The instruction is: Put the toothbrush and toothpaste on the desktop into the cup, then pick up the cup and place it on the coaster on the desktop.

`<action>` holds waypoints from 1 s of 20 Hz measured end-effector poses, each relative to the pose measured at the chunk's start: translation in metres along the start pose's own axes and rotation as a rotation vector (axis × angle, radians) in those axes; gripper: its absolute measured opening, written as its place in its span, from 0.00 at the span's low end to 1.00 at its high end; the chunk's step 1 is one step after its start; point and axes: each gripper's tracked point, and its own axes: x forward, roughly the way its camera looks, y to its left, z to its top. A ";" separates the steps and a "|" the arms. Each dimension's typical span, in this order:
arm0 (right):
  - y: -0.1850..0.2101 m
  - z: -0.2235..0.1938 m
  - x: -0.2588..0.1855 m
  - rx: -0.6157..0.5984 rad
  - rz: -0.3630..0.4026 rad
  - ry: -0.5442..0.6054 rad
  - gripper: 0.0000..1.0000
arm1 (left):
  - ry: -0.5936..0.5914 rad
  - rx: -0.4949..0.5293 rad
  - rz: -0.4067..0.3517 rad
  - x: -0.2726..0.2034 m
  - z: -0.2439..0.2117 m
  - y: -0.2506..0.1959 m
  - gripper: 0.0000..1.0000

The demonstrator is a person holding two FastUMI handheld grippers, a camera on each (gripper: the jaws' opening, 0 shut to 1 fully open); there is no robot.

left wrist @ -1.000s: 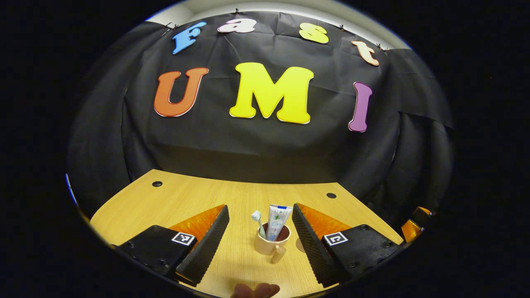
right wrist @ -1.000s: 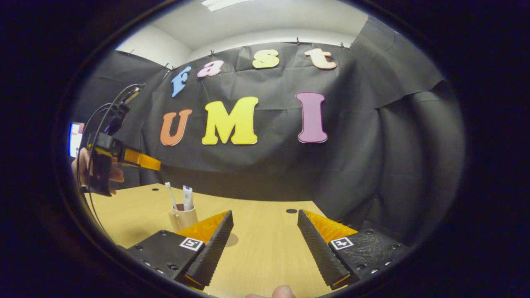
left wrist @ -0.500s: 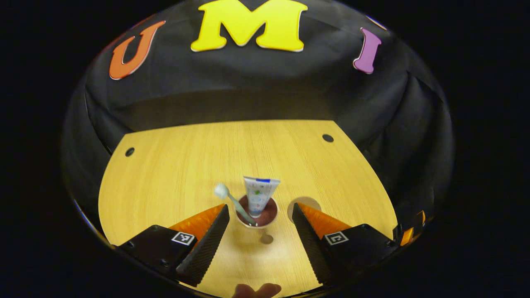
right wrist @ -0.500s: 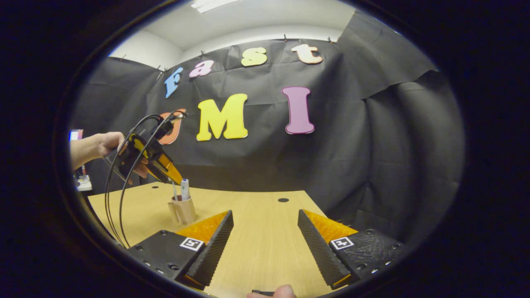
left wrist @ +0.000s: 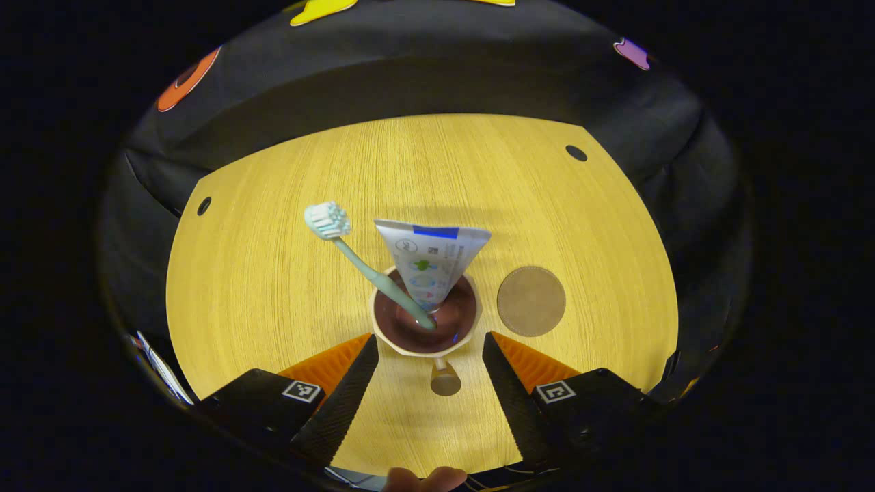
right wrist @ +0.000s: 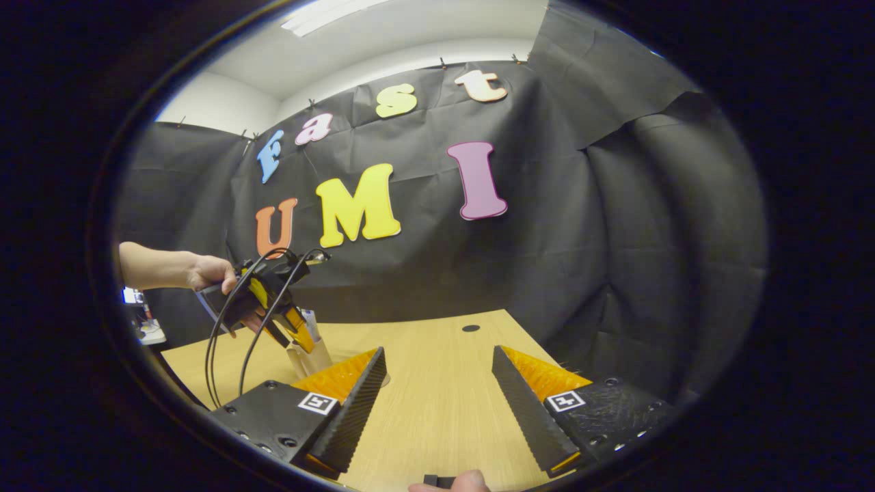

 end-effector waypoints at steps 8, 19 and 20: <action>-0.007 -0.030 -0.013 0.028 -0.039 0.046 0.95 | 0.113 -0.016 -0.005 0.002 0.018 -0.001 0.98; -0.001 -0.031 -0.035 0.080 -0.015 0.021 0.95 | 0.212 -0.010 0.056 -0.038 0.095 -0.003 0.63; -0.001 -0.030 -0.036 0.080 -0.015 0.012 0.95 | 0.212 -0.013 0.066 -0.043 0.107 -0.002 0.57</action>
